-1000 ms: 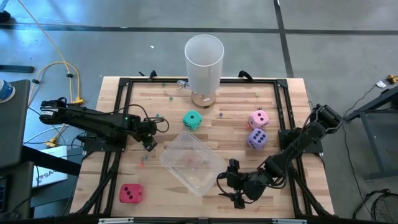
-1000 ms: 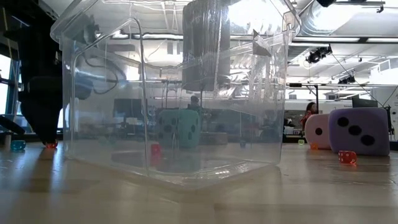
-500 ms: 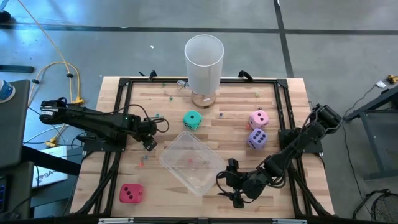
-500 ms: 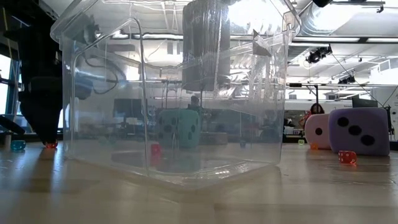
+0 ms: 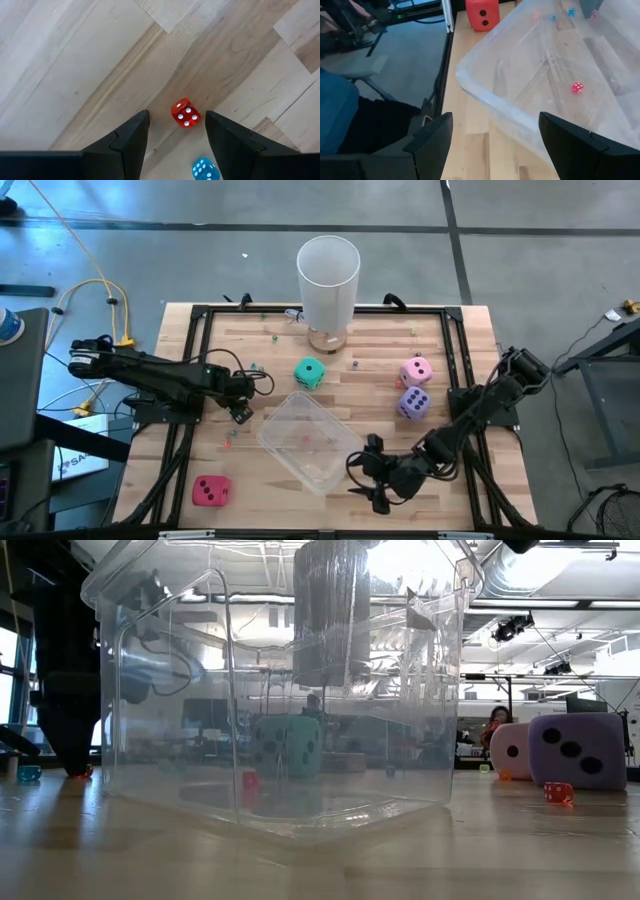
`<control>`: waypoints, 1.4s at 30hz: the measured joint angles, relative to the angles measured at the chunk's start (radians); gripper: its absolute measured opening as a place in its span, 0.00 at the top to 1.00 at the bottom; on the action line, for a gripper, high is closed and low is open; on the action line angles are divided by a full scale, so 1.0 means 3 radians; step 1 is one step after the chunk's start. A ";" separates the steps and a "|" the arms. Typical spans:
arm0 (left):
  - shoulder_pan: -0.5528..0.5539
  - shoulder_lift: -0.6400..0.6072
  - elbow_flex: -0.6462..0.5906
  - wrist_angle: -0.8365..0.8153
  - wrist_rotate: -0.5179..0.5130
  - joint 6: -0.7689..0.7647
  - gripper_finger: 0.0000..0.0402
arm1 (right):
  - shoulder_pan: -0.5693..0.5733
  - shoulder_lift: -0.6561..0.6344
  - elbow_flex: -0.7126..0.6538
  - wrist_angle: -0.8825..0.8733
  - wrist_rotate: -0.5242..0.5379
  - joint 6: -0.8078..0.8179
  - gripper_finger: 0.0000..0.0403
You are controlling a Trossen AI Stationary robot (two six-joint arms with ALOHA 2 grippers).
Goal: Pick & Place Dice
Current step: Put the small red dice into the transparent bin
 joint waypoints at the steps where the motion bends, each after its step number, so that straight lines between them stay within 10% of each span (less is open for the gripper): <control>1: 0.0000 0.0000 0.0000 0.0002 -0.0008 0.0000 0.52 | 0.0000 0.0000 0.0000 0.0020 -0.0005 -0.0021 0.29; 17: -0.0001 0.0004 -0.0011 0.0043 -0.0262 0.0013 0.79 | -0.0001 0.0000 0.0000 0.0035 -0.0084 -0.0112 0.29; 42: -0.0034 -0.0011 -0.0013 0.0070 -0.0280 0.0036 0.86 | -0.0001 -0.0003 0.0000 0.0108 -0.0070 -0.0115 0.29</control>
